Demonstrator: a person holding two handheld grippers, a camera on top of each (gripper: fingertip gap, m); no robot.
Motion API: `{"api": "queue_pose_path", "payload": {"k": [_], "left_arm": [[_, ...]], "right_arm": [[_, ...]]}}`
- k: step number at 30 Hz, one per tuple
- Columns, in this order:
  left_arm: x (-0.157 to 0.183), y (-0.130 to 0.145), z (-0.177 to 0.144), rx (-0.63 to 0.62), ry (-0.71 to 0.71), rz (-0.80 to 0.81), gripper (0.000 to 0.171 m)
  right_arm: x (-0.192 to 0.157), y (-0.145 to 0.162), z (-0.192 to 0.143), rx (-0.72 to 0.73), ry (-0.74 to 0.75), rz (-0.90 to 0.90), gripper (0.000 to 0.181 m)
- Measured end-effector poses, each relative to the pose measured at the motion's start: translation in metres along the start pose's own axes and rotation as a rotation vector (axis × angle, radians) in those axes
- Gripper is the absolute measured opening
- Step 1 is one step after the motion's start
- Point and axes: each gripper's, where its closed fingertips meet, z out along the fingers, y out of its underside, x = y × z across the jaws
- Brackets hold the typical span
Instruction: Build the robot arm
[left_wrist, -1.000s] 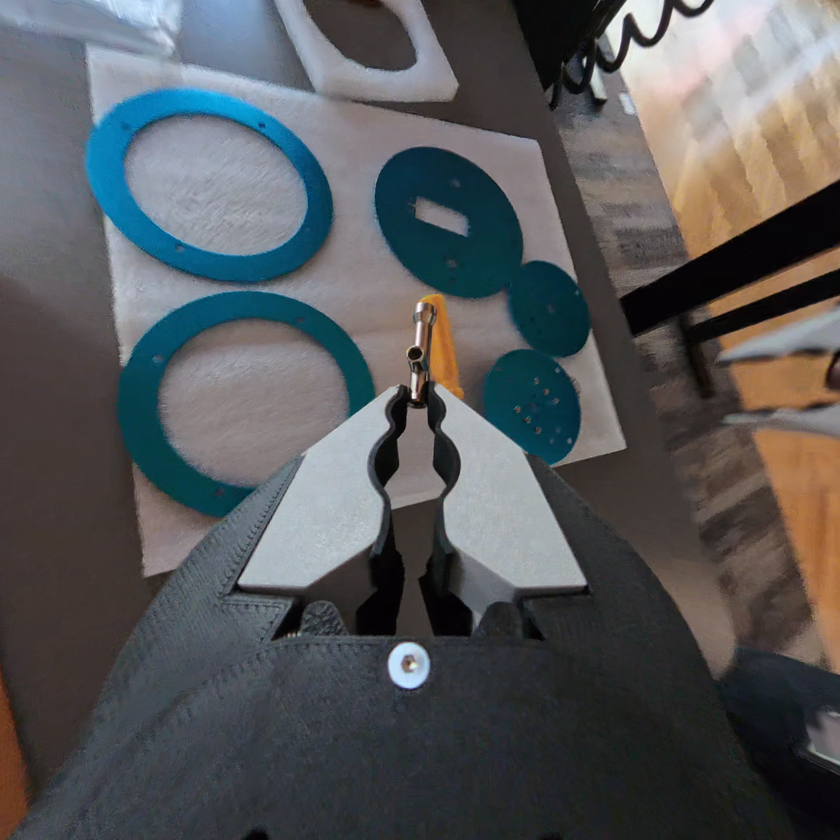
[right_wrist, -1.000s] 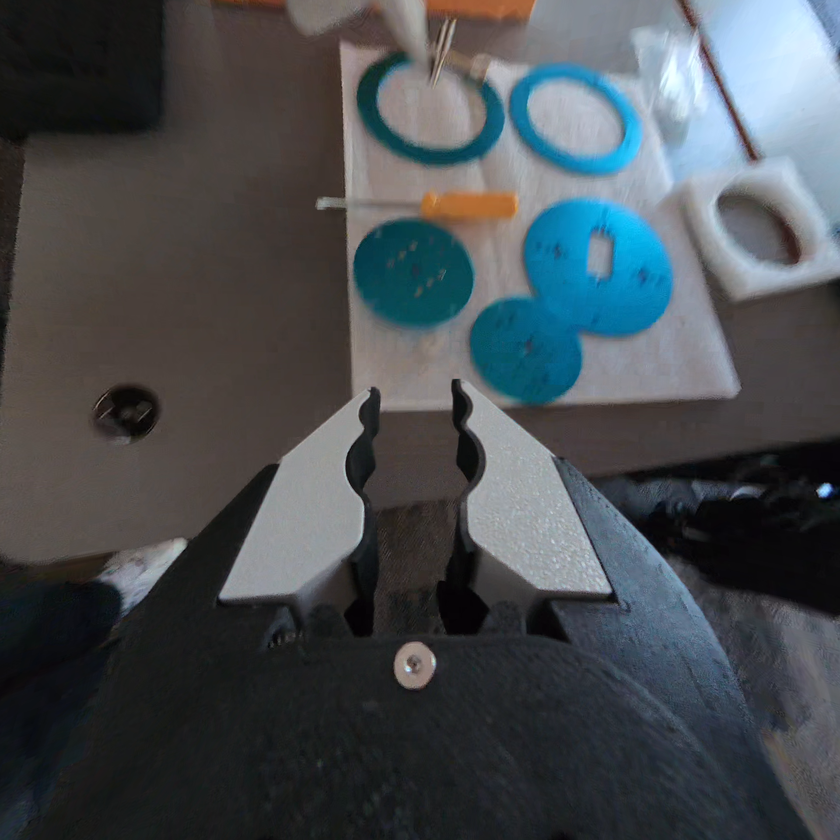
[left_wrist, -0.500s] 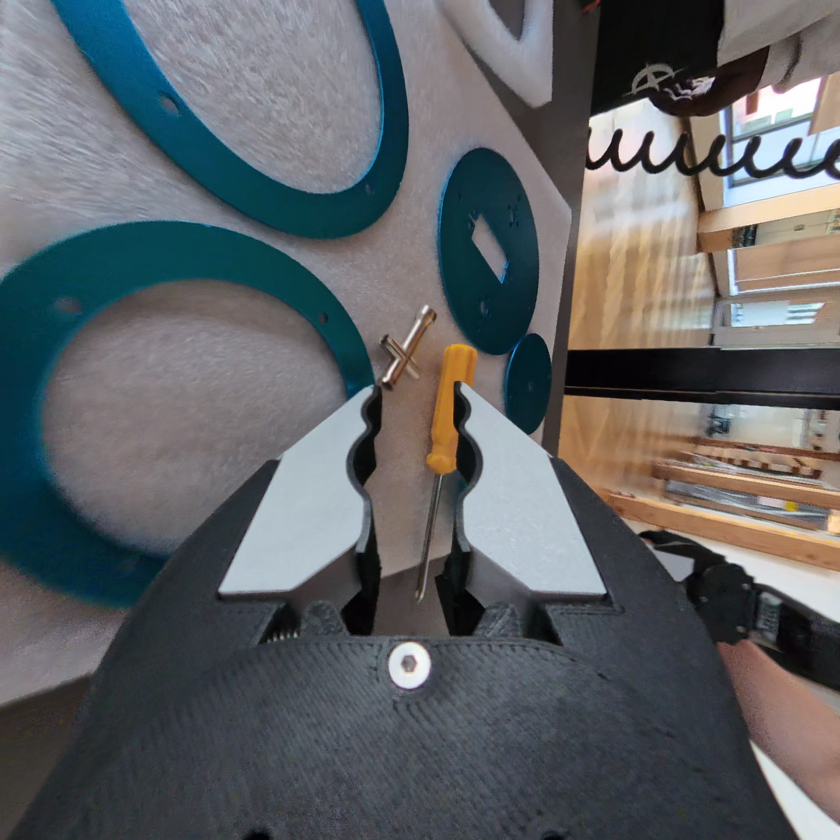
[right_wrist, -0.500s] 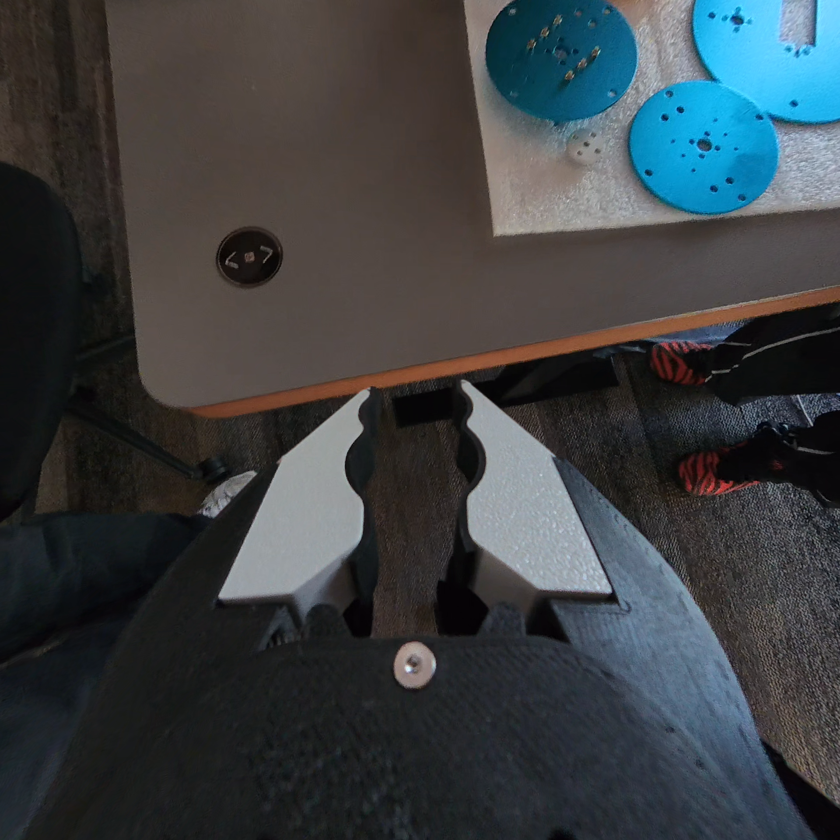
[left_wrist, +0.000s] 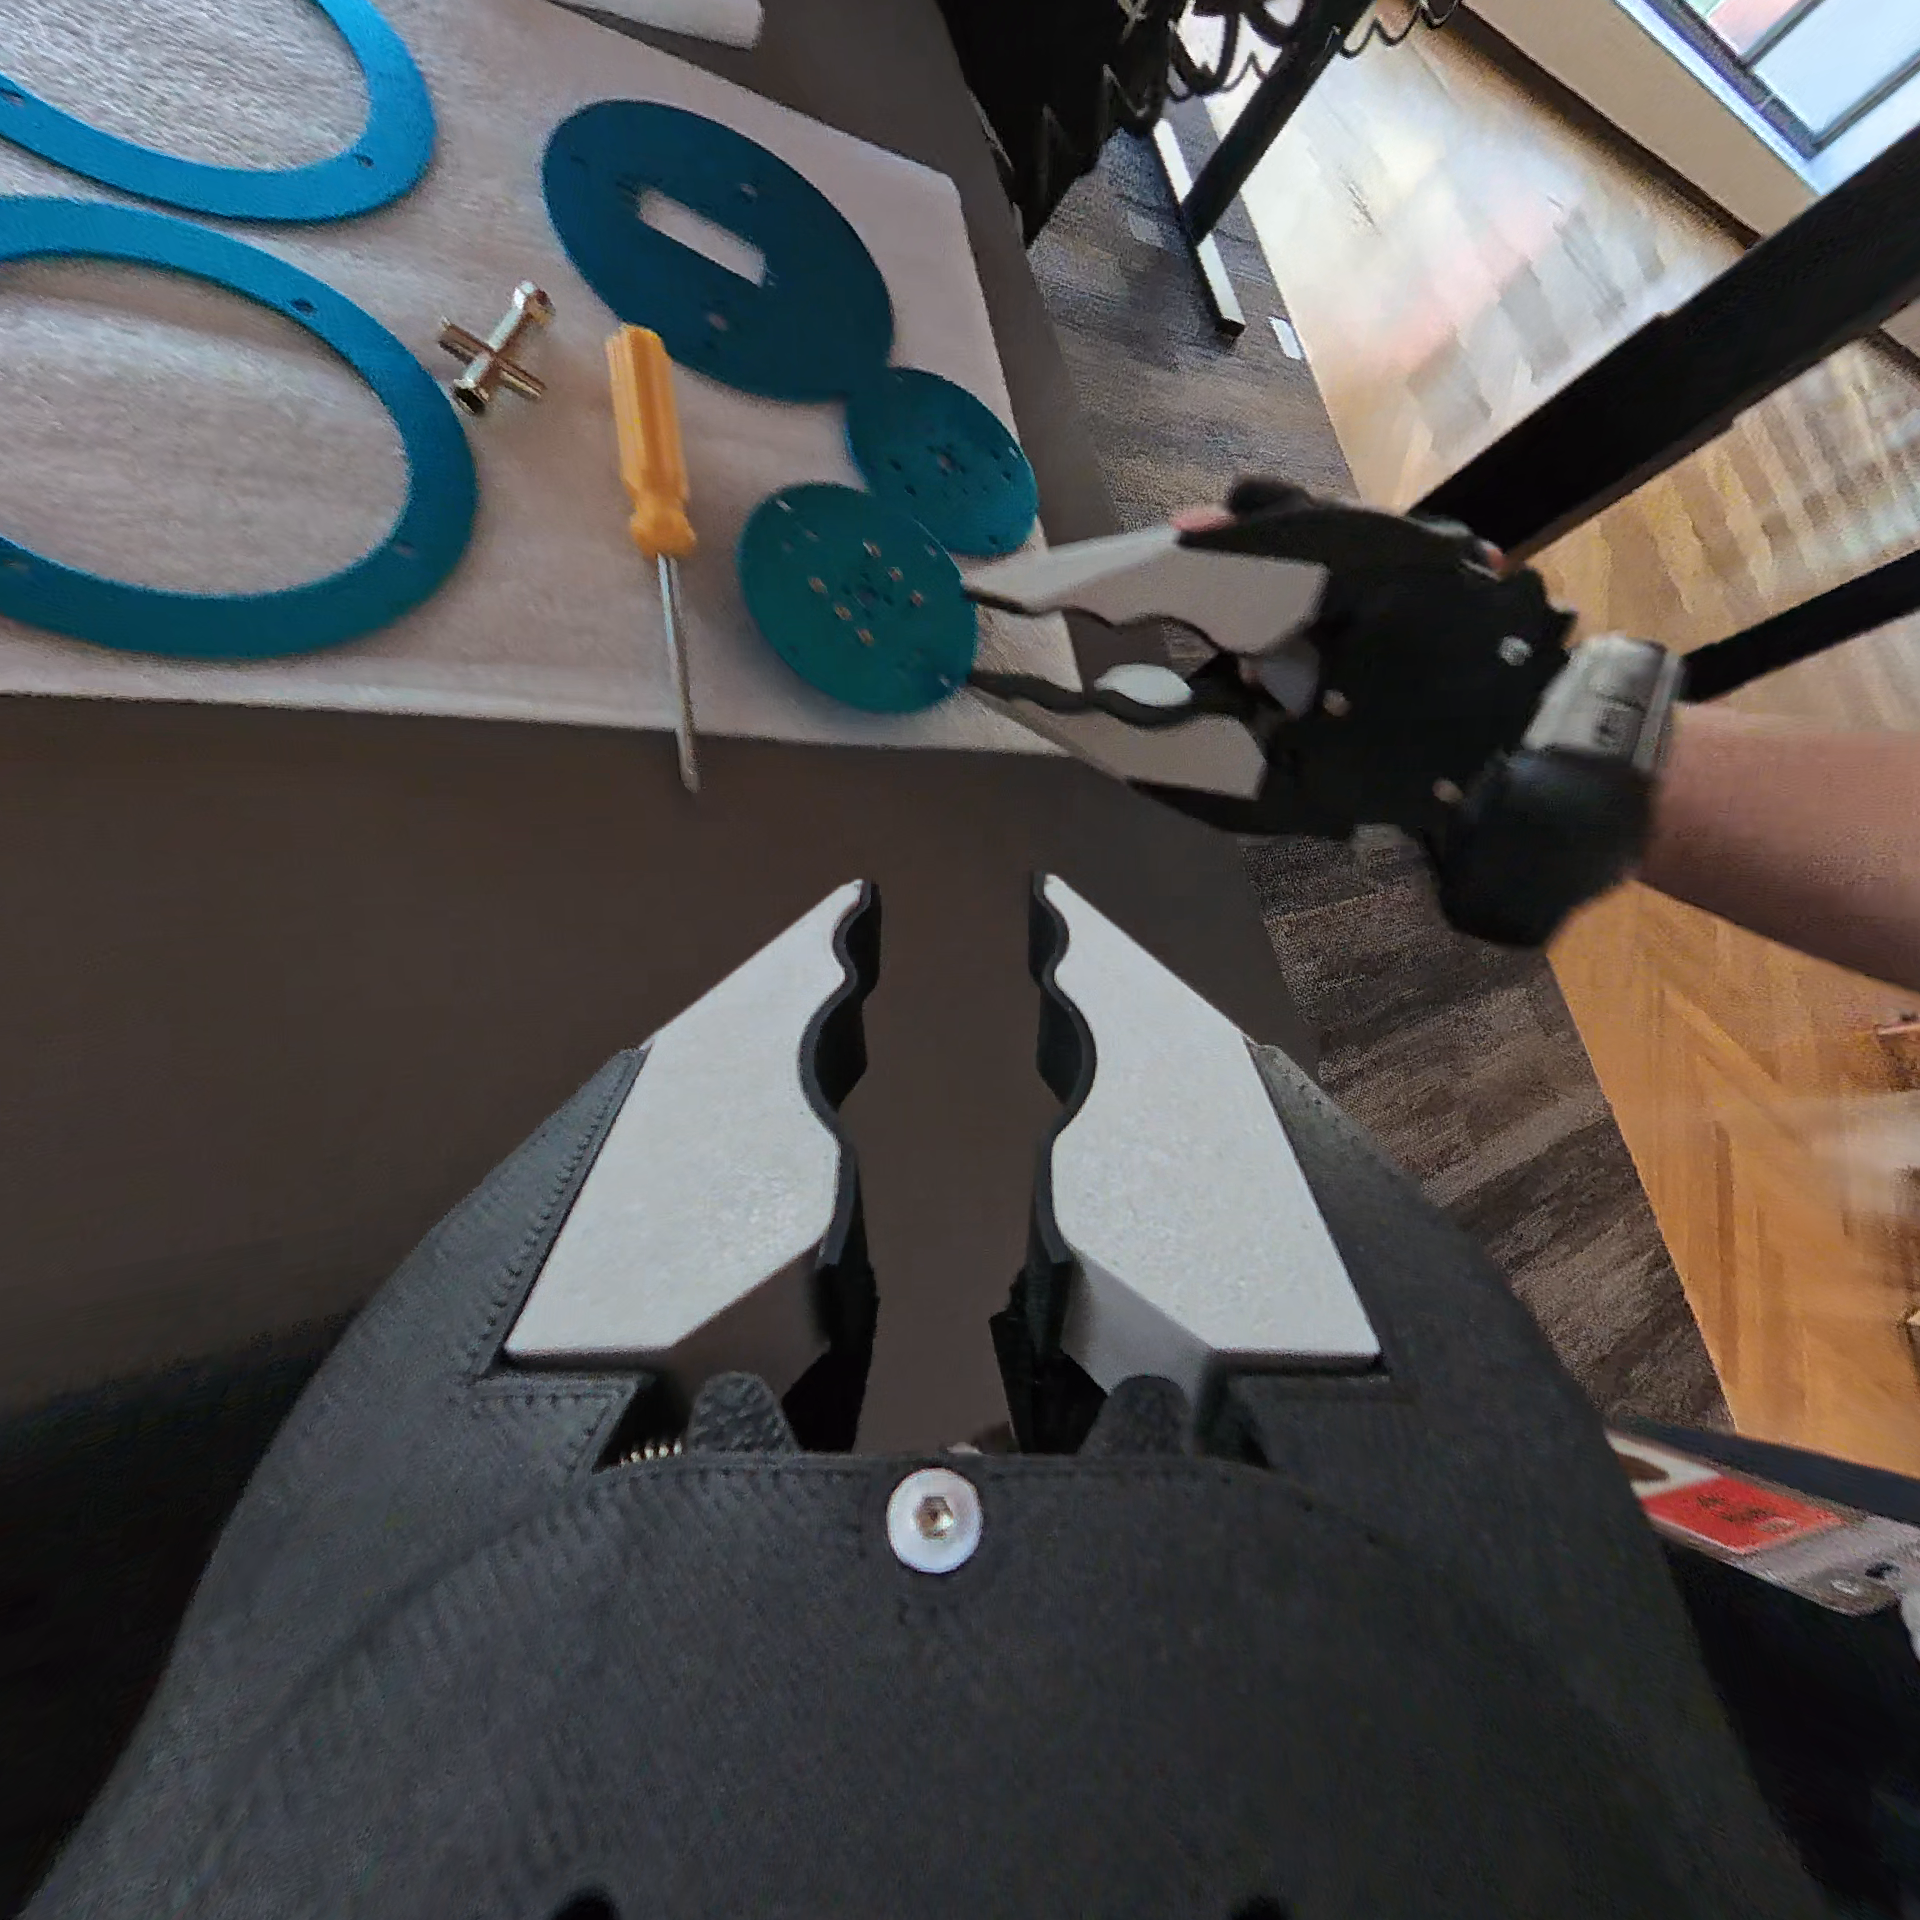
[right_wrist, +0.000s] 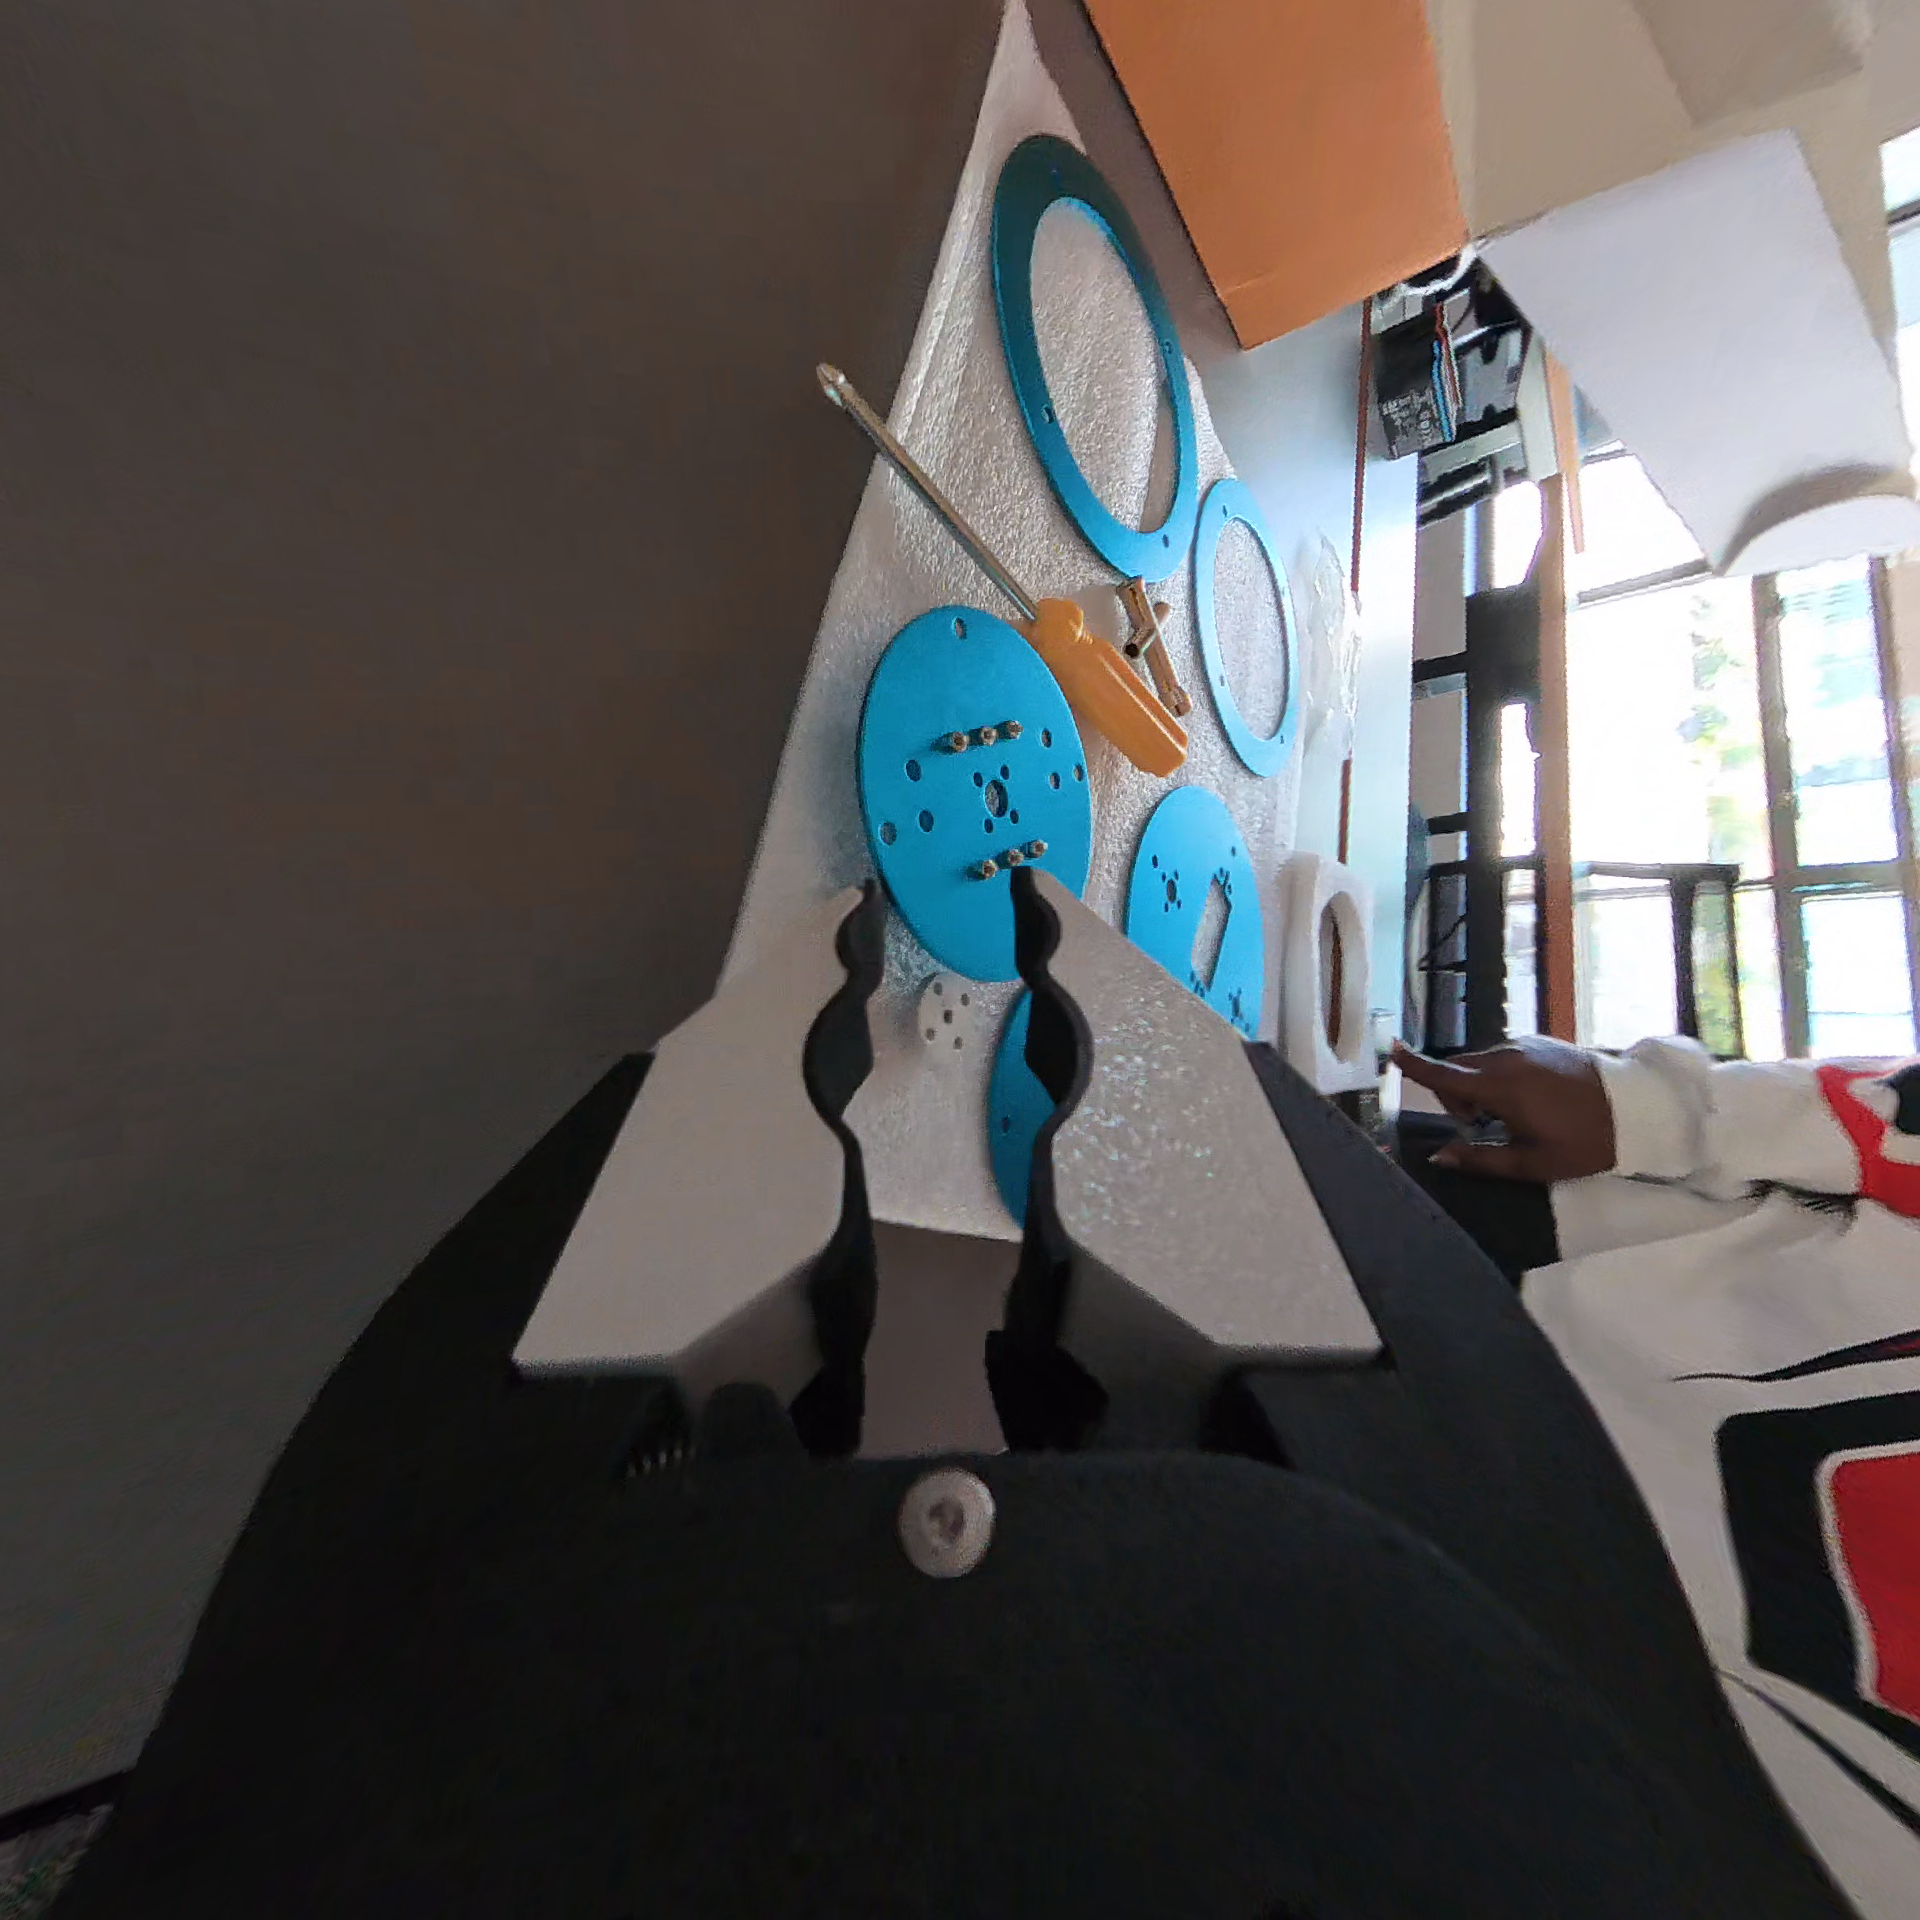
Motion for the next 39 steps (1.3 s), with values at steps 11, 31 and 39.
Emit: {"api": "queue_pose_path", "payload": {"k": [11, 31, 39], "left_arm": [[0.035, 0.059, -0.02, -0.039, 0.033, -0.025, 0.024], [0.054, 0.021, -0.065, 0.199, -0.174, 0.132, 0.02], [0.072, -0.009, -0.066, 0.274, -0.114, 0.162, 0.021]], "right_arm": [[0.006, -0.004, 0.01, -0.02, 0.101, -0.243, 0.004], [0.148, -0.059, -0.134, 0.19, 0.171, 0.594, 0.0], [0.209, -0.102, -0.169, 0.444, 0.14, 0.922, 0.0]]}}
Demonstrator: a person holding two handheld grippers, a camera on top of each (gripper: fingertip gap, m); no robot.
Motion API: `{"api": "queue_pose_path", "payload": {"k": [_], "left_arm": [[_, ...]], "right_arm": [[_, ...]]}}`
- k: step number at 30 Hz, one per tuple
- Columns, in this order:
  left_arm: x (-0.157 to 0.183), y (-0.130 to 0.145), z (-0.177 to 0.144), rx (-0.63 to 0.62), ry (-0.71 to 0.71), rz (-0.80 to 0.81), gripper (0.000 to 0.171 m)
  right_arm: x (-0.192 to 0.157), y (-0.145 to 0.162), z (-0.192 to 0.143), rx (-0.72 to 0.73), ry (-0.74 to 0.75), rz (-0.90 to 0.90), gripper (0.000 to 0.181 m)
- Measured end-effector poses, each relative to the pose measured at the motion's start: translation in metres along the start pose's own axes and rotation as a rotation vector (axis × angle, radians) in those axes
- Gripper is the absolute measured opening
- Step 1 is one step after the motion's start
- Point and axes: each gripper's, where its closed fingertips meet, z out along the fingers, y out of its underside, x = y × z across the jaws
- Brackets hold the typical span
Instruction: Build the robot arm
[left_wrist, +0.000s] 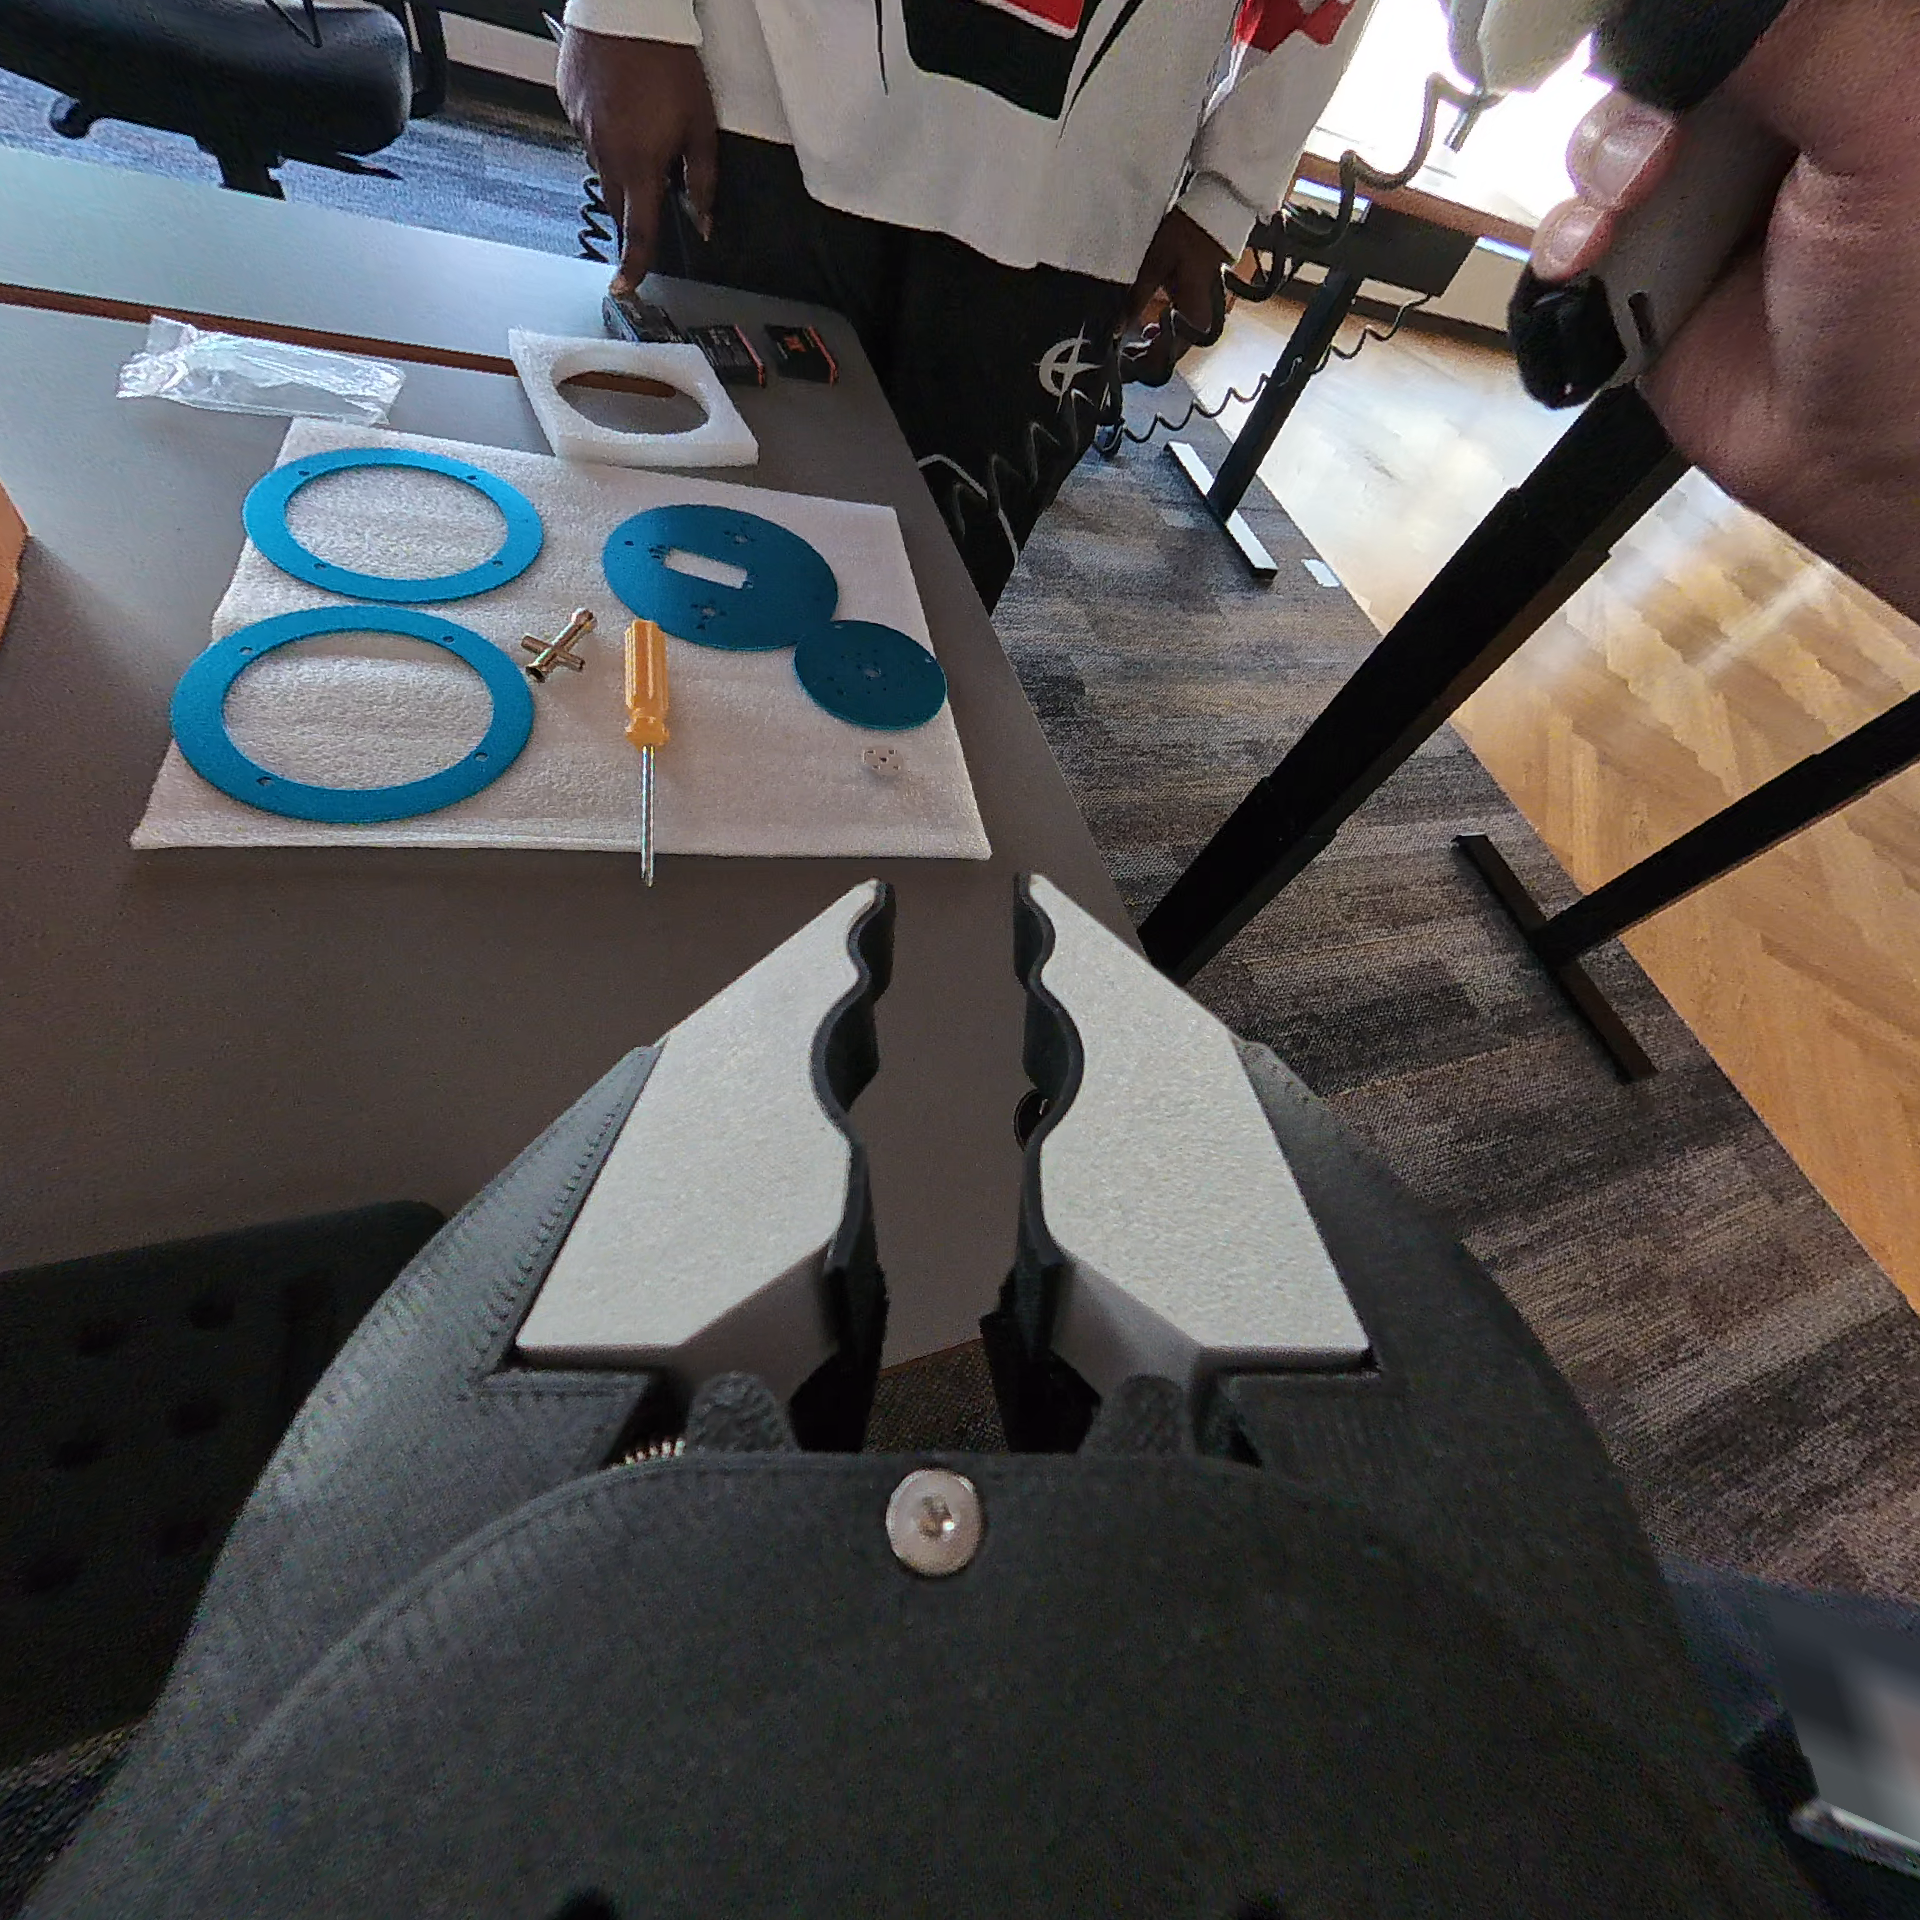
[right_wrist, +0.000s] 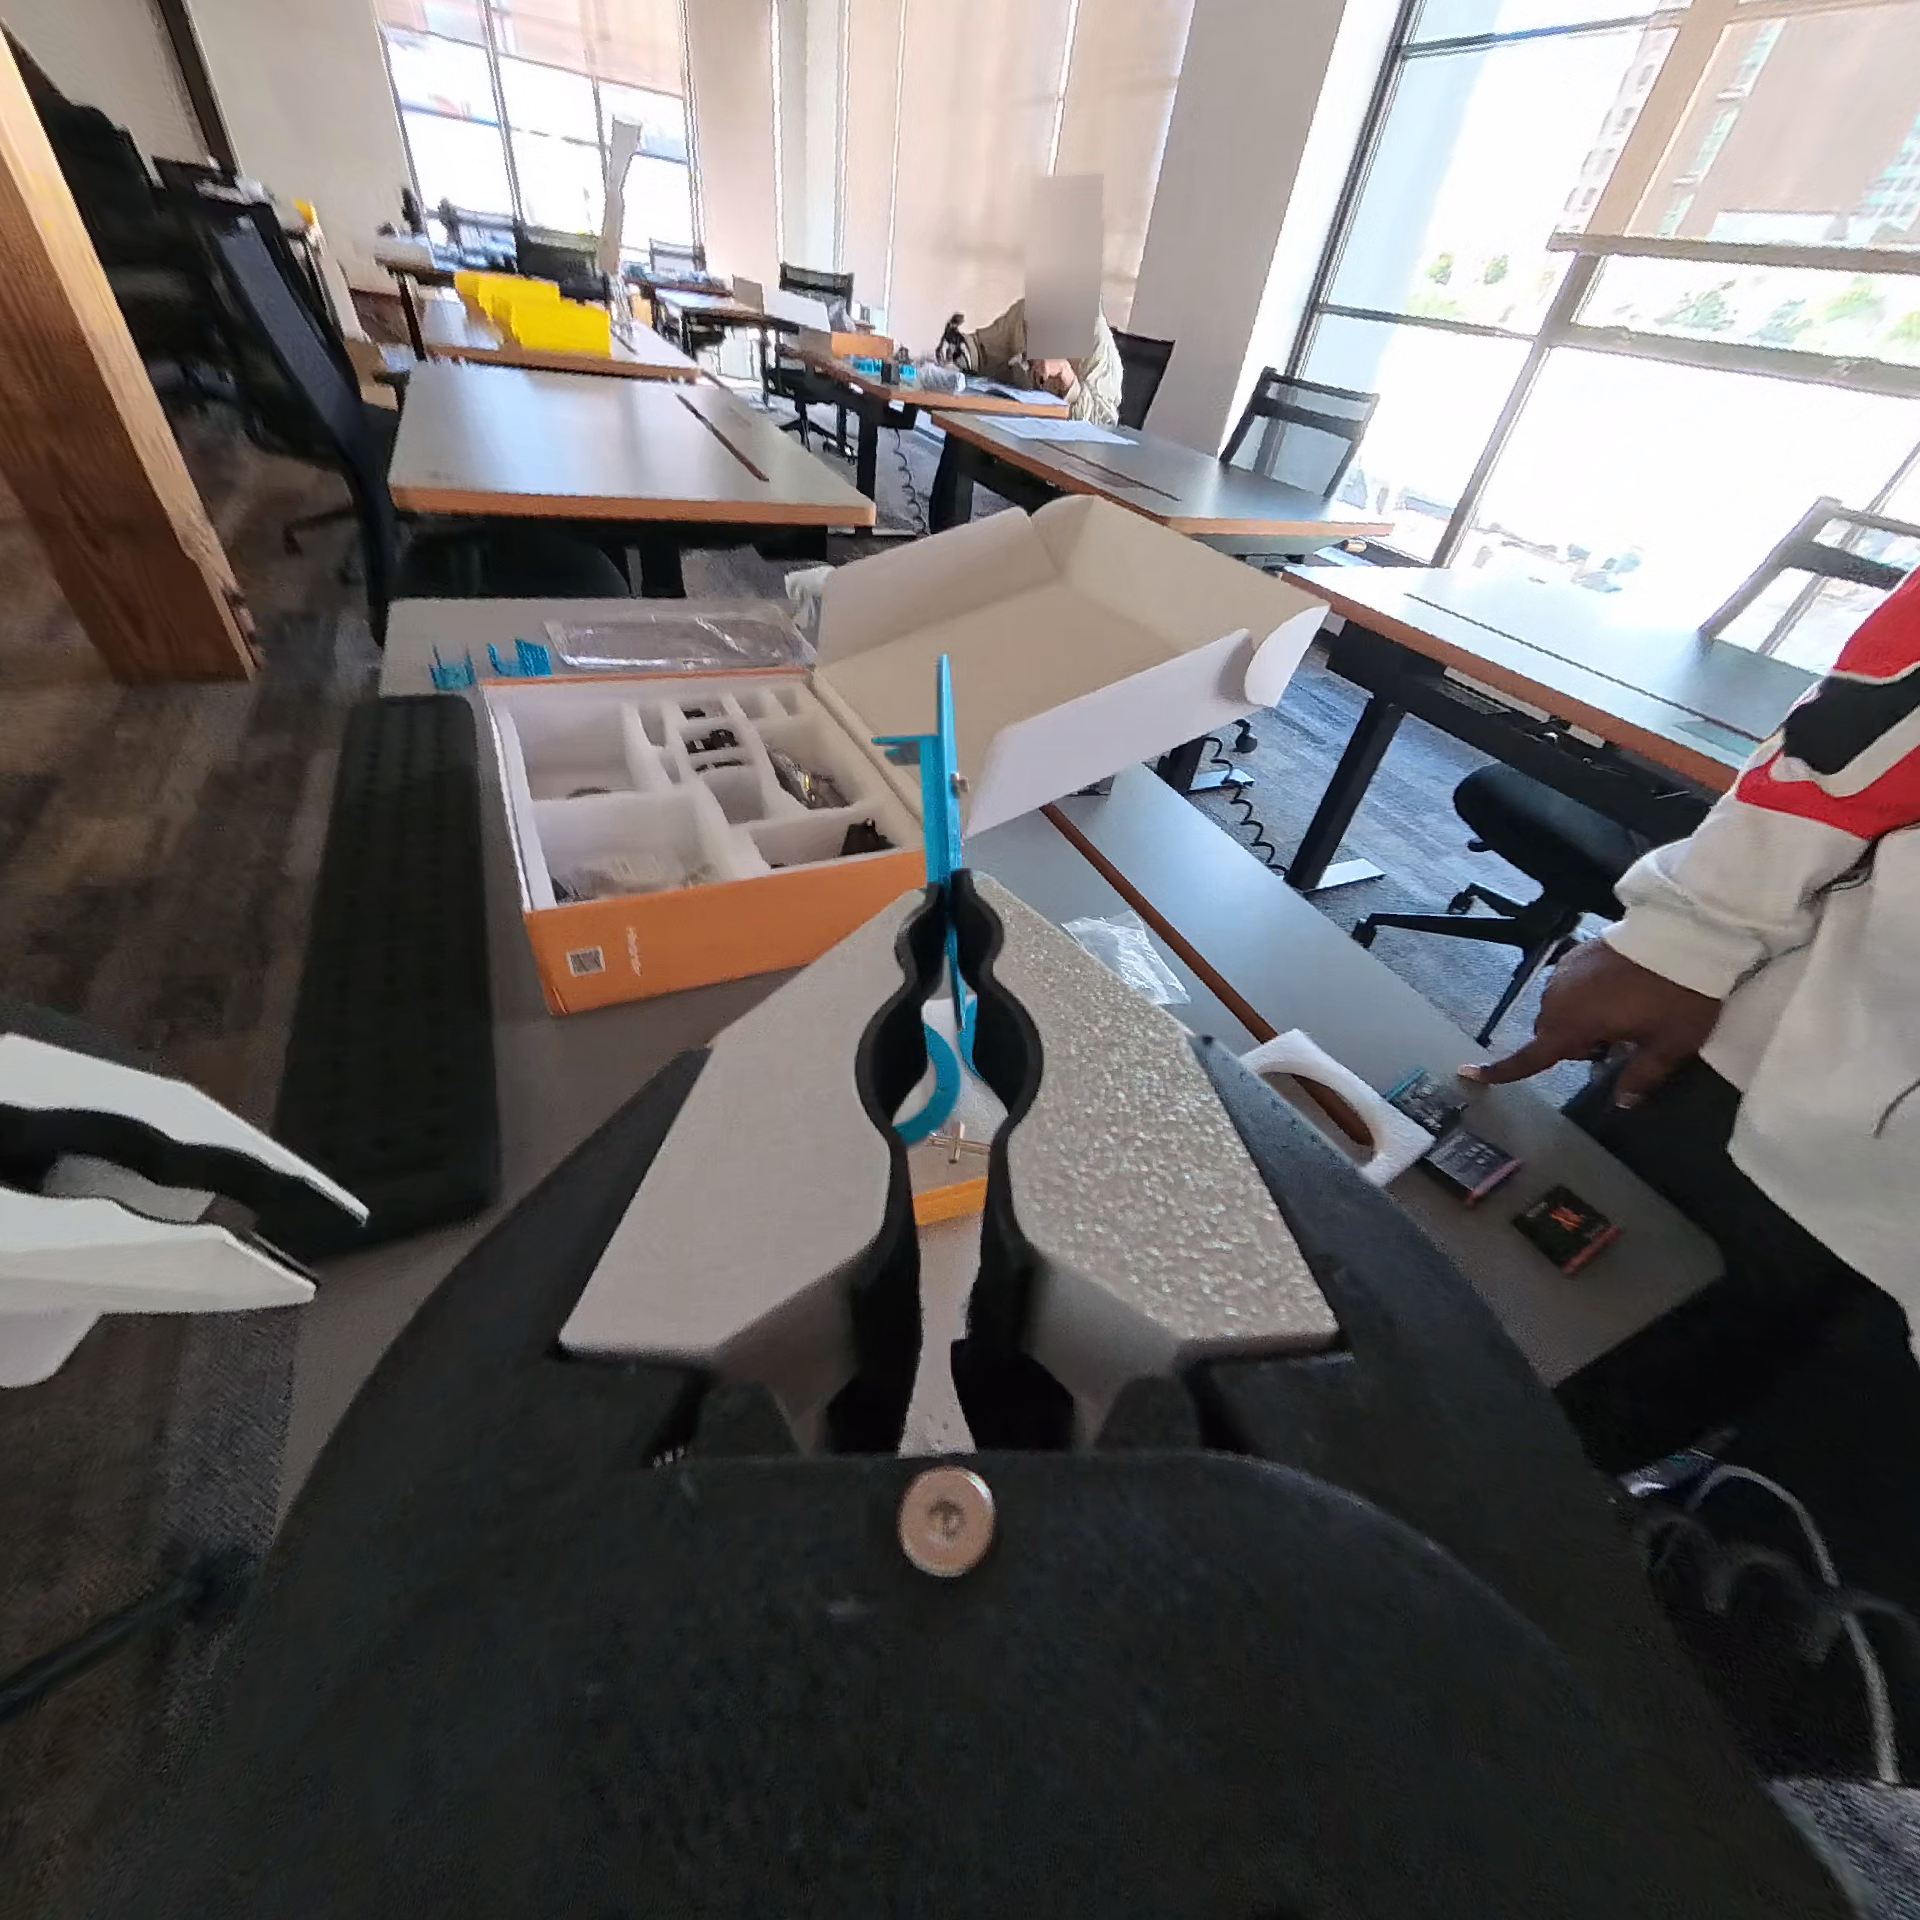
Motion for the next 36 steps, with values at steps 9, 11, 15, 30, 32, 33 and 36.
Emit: {"api": "queue_pose_path", "payload": {"k": [9, 11, 15, 30, 32, 33, 36], "left_arm": [[0.0, 0.022, -0.017, -0.016, 0.008, -0.058, 0.02], [-0.001, 0.028, -0.017, -0.035, 0.004, -0.06, 0.02], [-0.003, 0.027, -0.015, -0.031, 0.009, -0.061, 0.02], [-0.037, -0.002, -0.015, 0.06, -0.102, -0.048, 0.025], [-0.048, -0.011, -0.007, 0.044, -0.127, -0.043, 0.029], [-0.052, -0.017, -0.002, 0.041, -0.139, -0.034, 0.029], [-0.063, -0.031, 0.012, 0.012, -0.204, -0.002, 0.04]], "right_arm": [[-0.005, 0.013, 0.001, -0.005, 0.001, 0.066, 0.0], [-0.003, 0.014, 0.002, -0.005, 0.001, 0.08, 0.0], [0.003, 0.014, 0.003, -0.003, 0.012, 0.083, 0.001], [0.02, 0.087, 0.013, -0.174, -0.001, 0.234, 0.001], [0.021, 0.108, 0.011, -0.201, -0.007, 0.337, 0.001], [0.02, 0.116, 0.009, -0.205, -0.008, 0.401, 0.001], [0.025, 0.131, 0.003, -0.181, 0.025, 0.57, 0.001]]}}
